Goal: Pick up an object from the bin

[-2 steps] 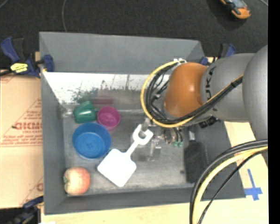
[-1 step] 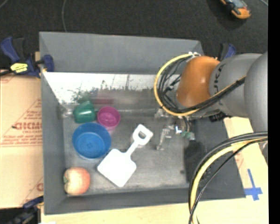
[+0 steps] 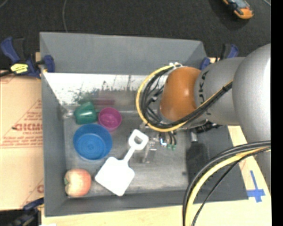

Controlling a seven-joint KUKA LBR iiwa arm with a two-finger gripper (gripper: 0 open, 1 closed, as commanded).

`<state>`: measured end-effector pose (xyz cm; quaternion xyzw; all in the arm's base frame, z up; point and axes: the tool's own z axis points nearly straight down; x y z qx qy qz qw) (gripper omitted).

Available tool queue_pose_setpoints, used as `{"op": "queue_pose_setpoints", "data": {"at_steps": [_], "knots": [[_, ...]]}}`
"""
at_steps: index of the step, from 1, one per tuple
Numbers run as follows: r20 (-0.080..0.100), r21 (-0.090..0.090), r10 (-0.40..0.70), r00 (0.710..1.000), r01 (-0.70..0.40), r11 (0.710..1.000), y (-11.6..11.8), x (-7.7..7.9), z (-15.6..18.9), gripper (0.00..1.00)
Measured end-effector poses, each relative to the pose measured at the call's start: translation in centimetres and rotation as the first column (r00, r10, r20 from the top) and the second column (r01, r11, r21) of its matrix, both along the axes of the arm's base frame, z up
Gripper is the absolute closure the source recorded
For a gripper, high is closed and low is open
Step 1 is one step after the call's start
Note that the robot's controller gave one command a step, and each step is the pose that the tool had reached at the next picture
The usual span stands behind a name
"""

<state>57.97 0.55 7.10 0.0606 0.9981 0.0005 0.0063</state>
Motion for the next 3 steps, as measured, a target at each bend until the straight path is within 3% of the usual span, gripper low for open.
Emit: {"op": "queue_pose_setpoints", "data": {"at_steps": [1, 2, 3], "knots": [[0.011, -0.008, -0.003, 1.000, 0.003, 1.000, -1.9, -0.5, 0.0, 0.00], [0.009, -0.001, 0.007, 1.000, -0.007, 1.000, 0.9, -1.0, 1.0, 0.00], [0.002, -0.003, 0.007, 1.000, -0.007, 1.000, 0.8, -1.3, 2.3, 0.00]]}}
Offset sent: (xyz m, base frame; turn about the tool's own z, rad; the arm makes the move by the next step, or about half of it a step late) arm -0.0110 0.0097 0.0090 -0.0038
